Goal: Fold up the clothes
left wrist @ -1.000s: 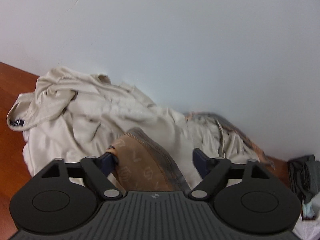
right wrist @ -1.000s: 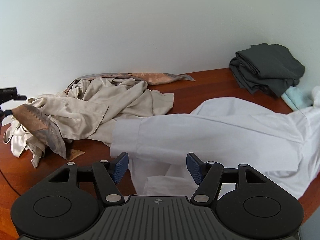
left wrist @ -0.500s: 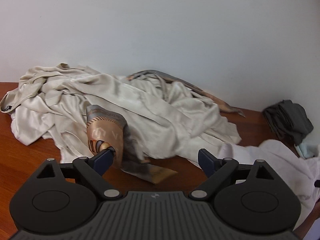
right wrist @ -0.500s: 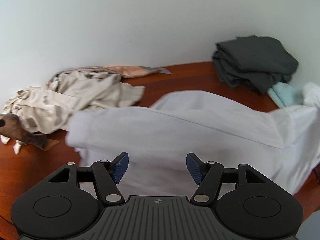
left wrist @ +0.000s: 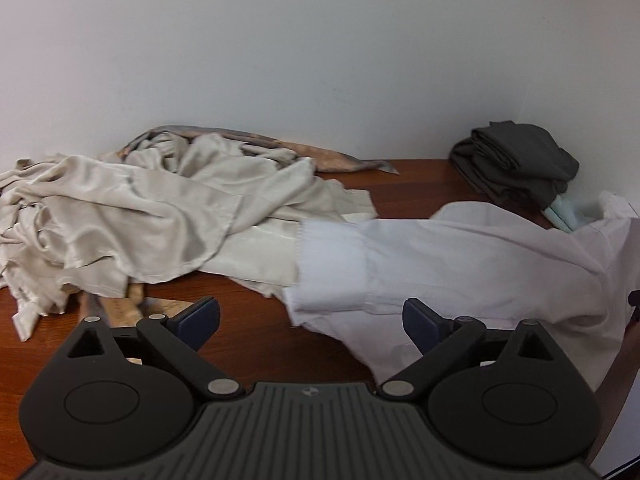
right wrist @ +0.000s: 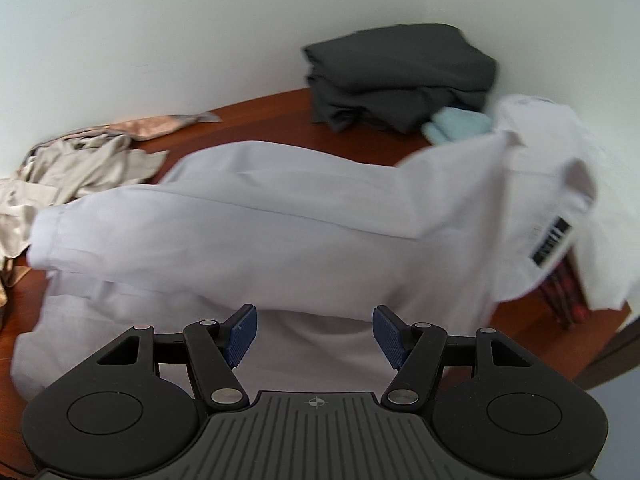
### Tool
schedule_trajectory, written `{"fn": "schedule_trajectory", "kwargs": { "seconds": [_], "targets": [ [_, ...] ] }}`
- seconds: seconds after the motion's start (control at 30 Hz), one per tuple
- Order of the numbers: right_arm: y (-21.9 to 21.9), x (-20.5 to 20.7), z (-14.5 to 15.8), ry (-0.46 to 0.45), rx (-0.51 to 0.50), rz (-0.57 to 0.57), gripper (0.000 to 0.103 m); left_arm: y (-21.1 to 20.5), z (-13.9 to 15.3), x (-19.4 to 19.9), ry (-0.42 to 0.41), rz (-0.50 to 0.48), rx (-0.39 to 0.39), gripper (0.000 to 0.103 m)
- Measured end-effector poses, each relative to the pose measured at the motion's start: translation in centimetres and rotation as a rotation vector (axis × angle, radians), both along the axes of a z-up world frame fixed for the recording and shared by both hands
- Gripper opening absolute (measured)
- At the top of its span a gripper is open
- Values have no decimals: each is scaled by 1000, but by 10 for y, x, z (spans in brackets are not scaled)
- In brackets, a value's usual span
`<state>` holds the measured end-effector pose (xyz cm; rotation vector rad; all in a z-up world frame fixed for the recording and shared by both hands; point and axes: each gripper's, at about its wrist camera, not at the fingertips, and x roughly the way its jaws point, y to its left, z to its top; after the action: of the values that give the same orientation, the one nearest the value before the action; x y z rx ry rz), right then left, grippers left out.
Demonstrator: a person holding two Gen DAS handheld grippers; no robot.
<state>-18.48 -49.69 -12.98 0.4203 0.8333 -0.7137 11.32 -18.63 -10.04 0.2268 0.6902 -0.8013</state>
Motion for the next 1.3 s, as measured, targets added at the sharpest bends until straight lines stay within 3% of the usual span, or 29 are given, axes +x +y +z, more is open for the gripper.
{"fn": "schedule_trajectory", "kwargs": {
  "seconds": [0.27,0.43,0.7,1.0,1.17,1.2,1.27,1.3],
  "targets": [
    [-42,-39,-5,7,-47,-111,67,-59,-20,-28,14,-142,24,100],
    [-70,-49,3,-15,-88,-166,67,-99,-30,-43,-52,-222,68,100],
    [-113,-53,13,-65,-101,-215,67,-178,-36,-31,-138,-347,106,100],
    [-130,-57,12,-104,-66,-237,67,-279,-54,-20,-116,-630,146,100],
    [-132,-57,11,-109,-61,-236,67,-318,-71,-11,-85,-694,183,99],
    [-132,-57,11,-108,-61,-235,66,-322,-73,-9,-63,-711,182,95],
    [-132,-58,11,-106,-60,-233,66,-321,-74,-9,-35,-744,174,69],
    [-133,-58,11,-104,-59,-232,66,-320,-73,-9,-23,-759,167,41]
  ]
}}
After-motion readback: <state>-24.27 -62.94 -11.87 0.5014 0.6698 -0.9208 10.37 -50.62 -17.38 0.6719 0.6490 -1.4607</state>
